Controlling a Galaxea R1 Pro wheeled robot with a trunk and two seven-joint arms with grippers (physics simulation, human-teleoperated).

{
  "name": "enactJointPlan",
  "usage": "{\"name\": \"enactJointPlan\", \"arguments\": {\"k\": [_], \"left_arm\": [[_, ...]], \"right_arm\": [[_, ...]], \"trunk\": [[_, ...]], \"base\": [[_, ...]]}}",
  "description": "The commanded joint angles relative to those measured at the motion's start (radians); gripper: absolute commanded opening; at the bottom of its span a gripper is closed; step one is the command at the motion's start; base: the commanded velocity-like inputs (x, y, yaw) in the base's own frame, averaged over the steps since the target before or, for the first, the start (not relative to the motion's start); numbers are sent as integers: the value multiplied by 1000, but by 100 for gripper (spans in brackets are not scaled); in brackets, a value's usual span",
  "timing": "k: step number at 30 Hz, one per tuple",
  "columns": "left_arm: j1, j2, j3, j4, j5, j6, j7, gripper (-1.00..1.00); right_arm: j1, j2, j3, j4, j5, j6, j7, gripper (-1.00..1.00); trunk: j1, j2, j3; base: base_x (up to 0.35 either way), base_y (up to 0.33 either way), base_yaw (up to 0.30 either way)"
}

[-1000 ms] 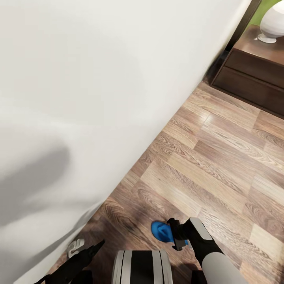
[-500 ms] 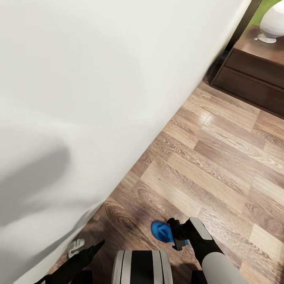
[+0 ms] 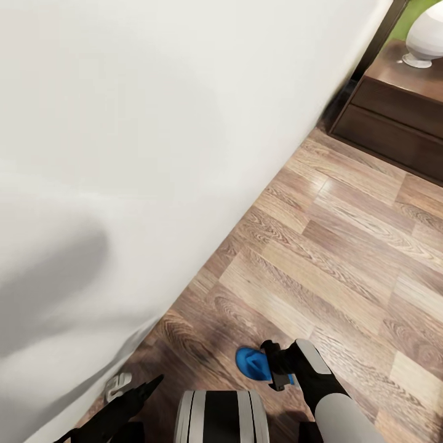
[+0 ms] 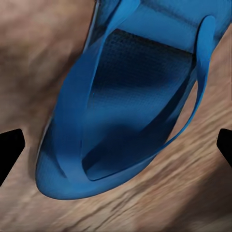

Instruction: In the bedroom, move the book from the bed onto either nightstand, and place the two sandals side by side next to the bed.

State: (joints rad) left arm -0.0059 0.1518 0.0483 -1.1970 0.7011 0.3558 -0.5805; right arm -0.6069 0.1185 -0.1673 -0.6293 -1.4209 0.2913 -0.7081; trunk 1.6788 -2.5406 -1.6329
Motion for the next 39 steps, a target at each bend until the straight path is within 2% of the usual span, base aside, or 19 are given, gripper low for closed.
{"name": "enactJointPlan", "arguments": {"k": [1, 21, 24, 39], "left_arm": [[0, 0, 1, 0, 9, 9, -2, 100], [0, 0, 1, 0, 9, 9, -2, 100], [0, 0, 1, 0, 9, 9, -2, 100], [0, 0, 1, -1, 8, 9, -2, 100]], "right_arm": [[0, 1, -6, -2, 0, 6, -5, 100], [0, 1, -6, -2, 0, 7, -5, 100], [0, 1, -6, -1, 0, 6, -5, 100], [0, 1, -6, -2, 0, 6, -5, 100]], "trunk": [[0, 0, -1], [0, 0, -1], [1, -1, -12], [1, -1, -12]], "base": [[47, 0, 0], [5, 0, 0], [0, 0, 0], [0, 0, 0]]}}
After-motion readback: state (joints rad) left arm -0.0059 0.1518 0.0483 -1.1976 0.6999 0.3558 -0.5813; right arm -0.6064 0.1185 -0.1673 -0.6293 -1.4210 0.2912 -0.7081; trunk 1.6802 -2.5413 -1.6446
